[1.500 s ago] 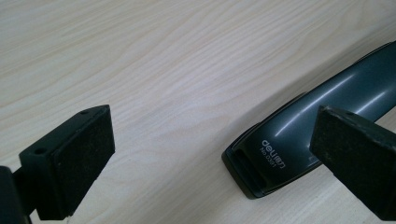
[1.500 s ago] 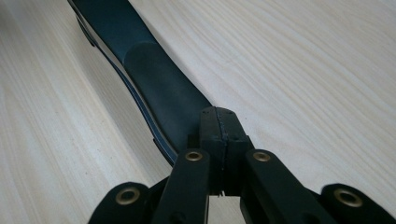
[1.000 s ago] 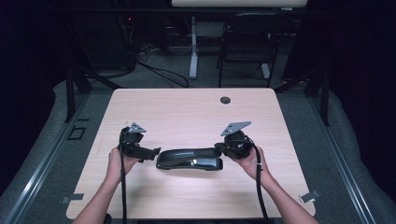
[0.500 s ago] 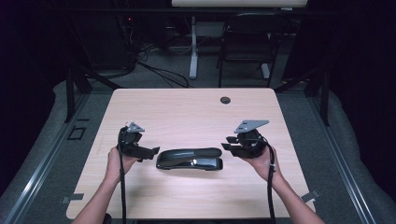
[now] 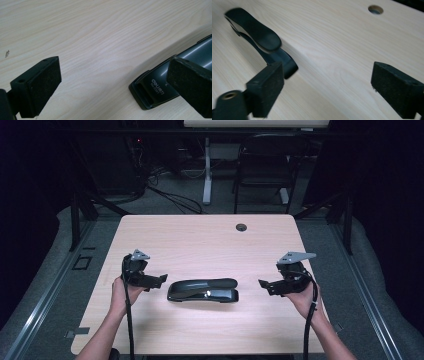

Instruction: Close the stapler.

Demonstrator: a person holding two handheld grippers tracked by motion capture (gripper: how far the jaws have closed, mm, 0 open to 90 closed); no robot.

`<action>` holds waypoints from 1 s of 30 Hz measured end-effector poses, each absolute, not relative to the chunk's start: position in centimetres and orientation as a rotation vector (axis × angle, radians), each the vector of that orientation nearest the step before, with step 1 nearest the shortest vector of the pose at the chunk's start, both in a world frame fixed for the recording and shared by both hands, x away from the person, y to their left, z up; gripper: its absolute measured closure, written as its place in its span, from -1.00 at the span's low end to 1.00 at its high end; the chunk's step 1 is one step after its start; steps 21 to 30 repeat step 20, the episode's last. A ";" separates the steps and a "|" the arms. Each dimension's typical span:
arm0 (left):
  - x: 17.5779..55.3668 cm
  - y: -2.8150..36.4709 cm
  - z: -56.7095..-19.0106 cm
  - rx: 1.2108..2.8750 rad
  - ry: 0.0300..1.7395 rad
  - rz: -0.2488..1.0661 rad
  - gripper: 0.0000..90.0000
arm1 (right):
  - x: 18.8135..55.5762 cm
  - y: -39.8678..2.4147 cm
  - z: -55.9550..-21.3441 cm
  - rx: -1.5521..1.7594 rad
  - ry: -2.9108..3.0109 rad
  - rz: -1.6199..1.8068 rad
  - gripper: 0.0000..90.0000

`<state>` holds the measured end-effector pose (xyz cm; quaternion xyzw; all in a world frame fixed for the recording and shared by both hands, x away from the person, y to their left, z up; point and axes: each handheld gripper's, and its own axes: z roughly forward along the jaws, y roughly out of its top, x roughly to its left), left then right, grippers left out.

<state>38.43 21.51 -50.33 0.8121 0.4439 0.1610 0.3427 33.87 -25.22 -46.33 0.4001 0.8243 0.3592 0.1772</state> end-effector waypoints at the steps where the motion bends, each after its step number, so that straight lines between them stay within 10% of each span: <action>1: 38.4 21.5 -50.3 2.111 1.153 0.421 -1.00 | 33.8 -25.6 -46.6 1.148 2.336 1.008 -0.86; 30: 38.9 21.1 -50.8 2.128 1.147 0.404 -1.00 | 36.2 -29.2 -51.6 1.325 2.501 0.746 -1.00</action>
